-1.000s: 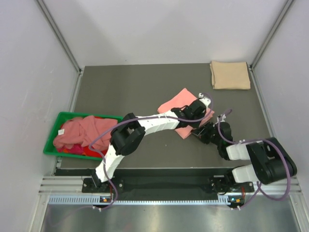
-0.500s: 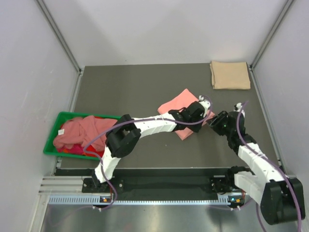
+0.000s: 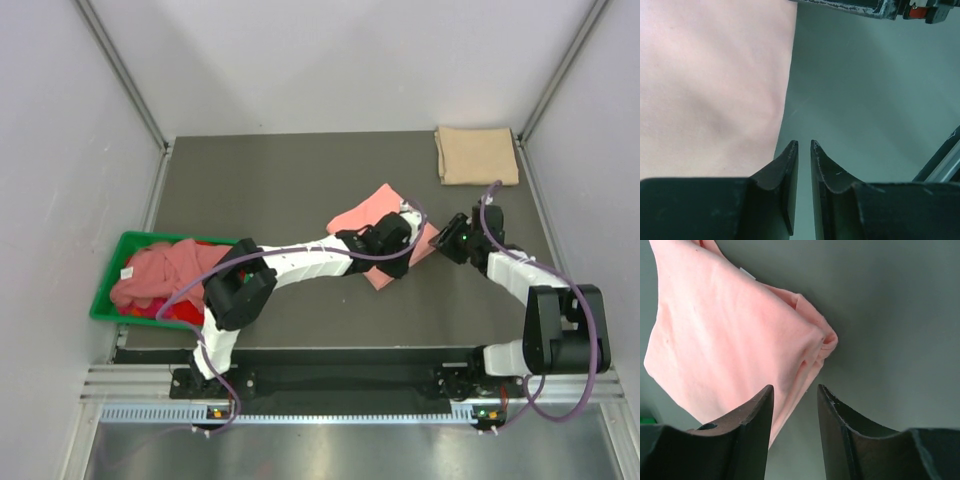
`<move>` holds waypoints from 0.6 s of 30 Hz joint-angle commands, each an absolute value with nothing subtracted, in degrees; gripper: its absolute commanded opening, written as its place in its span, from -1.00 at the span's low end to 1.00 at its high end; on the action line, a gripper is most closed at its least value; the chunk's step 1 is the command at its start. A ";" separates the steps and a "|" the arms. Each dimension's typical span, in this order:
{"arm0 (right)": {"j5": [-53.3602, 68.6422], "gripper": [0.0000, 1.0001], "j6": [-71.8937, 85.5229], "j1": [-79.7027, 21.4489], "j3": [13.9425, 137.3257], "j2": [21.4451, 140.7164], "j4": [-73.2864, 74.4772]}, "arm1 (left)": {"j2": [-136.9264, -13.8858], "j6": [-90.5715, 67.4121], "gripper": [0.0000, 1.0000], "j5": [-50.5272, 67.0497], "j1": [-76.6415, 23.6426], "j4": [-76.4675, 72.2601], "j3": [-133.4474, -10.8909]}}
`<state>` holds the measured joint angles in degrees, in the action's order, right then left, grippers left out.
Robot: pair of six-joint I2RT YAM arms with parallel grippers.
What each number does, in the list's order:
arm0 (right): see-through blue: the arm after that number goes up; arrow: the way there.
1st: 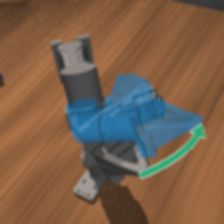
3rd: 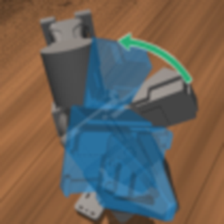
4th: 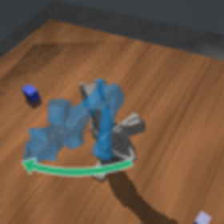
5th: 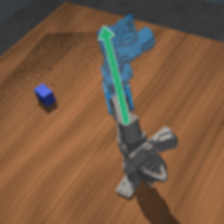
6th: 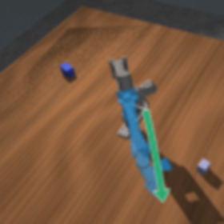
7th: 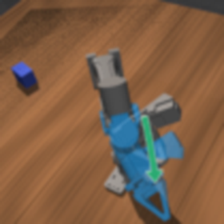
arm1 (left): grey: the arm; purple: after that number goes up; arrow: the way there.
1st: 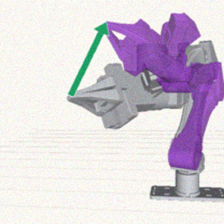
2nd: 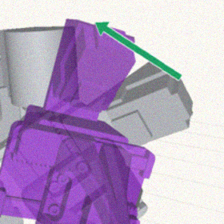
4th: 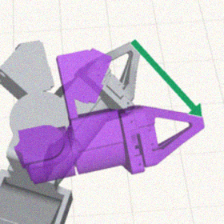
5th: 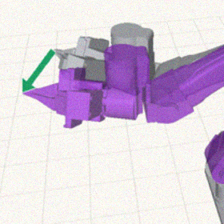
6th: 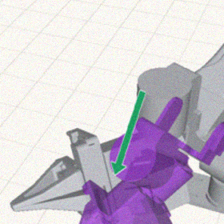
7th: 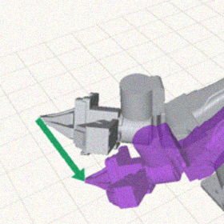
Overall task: Fold and stack the t-shirts
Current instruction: Fold the tshirt
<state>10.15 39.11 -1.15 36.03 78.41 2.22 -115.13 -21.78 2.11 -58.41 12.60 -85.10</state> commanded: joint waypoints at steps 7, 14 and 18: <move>10.81 -0.29 39.64 3.16 35.86 75.68 -0.27 | -115.40 -20.05 -0.43 -2.98 -59.06 9.84 -87.61; 13.62 -0.35 45.18 8.43 29.62 71.19 -3.25 | -122.16 -15.30 -0.34 -10.90 -60.38 13.53 -94.48; 16.07 -0.48 45.17 10.28 30.24 75.49 -4.21 | -124.10 -14.06 -0.30 -10.02 -60.55 13.27 -95.80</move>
<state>13.19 43.83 8.58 29.71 73.28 -0.73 -122.67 -16.53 -8.67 -60.18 13.61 -93.56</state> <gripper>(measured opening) 0.280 0.346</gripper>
